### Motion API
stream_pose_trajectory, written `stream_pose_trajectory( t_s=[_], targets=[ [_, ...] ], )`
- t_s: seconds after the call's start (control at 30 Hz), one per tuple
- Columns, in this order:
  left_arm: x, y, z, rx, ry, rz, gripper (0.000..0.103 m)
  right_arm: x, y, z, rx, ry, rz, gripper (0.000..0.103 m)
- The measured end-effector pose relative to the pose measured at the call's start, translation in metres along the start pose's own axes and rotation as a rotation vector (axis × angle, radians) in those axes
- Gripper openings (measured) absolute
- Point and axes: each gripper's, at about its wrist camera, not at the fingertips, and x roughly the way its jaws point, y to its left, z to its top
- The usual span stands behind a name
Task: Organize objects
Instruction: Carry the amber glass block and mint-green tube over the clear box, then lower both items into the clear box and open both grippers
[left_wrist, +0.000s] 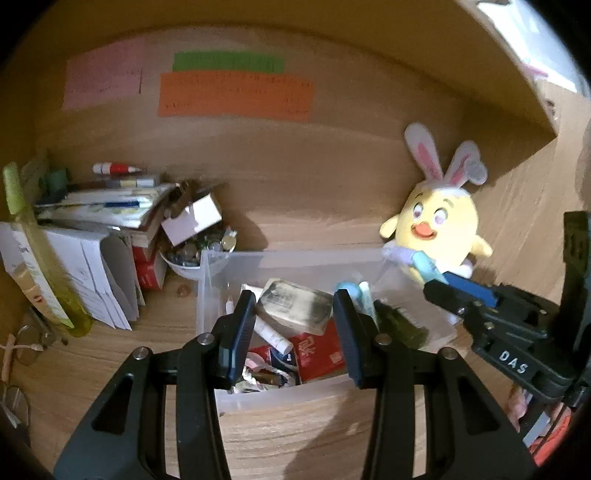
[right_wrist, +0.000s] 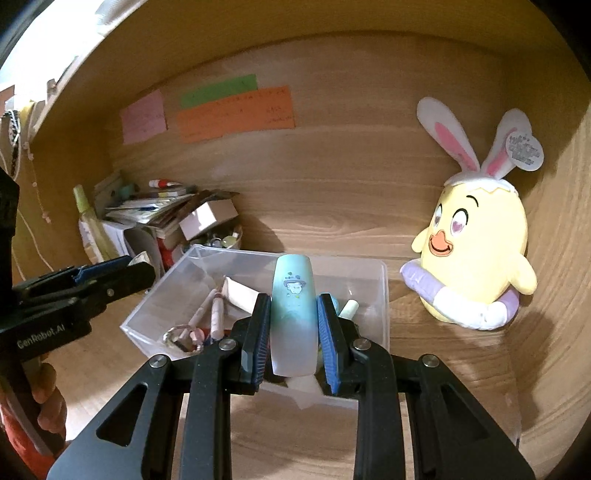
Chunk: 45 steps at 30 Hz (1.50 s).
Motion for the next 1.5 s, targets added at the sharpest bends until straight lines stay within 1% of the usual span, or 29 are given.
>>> stream_pose_trajectory(
  t_s=[0.27,0.47,0.73,0.83,0.97,1.1,1.17,1.23,1.33,1.4,1.47,1.5],
  targets=[
    [0.039,0.016,-0.008,-0.04,0.096,0.015,0.043,0.023,-0.007,-0.002,0.0,0.049,-0.013,0.023],
    [0.055,0.024,-0.013,-0.061,0.128,0.04,0.043,0.039,-0.015,-0.006,0.016,0.084,-0.023,0.023],
    [0.066,0.022,-0.018,-0.046,0.147,0.05,0.043,0.066,-0.019,-0.015,0.023,0.146,-0.041,0.023],
    [0.069,0.018,-0.019,-0.03,0.152,0.054,0.043,0.071,-0.021,-0.017,0.03,0.159,-0.046,0.023],
    [0.071,0.015,-0.021,-0.003,0.157,0.078,0.043,0.075,-0.021,-0.019,0.033,0.171,-0.048,0.023],
    [0.069,0.015,-0.021,-0.003,0.153,0.065,0.043,0.078,-0.019,-0.021,0.024,0.182,-0.046,0.023],
    [0.068,0.014,-0.021,0.0,0.156,0.061,0.045,0.077,-0.016,-0.022,0.011,0.178,-0.053,0.023],
    [0.067,0.013,-0.021,-0.005,0.161,0.064,0.059,0.076,-0.013,-0.022,-0.002,0.178,-0.054,0.023],
    [0.061,0.011,-0.02,0.004,0.142,0.081,0.063,0.075,-0.01,-0.022,-0.011,0.183,-0.052,0.024],
    [0.056,0.01,-0.019,0.012,0.136,0.078,0.063,0.072,-0.01,-0.022,-0.012,0.186,-0.047,0.031],
    [0.051,0.009,-0.019,0.018,0.128,0.074,0.064,0.067,-0.009,-0.021,-0.018,0.186,-0.04,0.036],
    [0.047,0.008,-0.018,0.023,0.125,0.074,0.065,0.065,-0.008,-0.021,-0.019,0.185,-0.033,0.037]
  ],
)
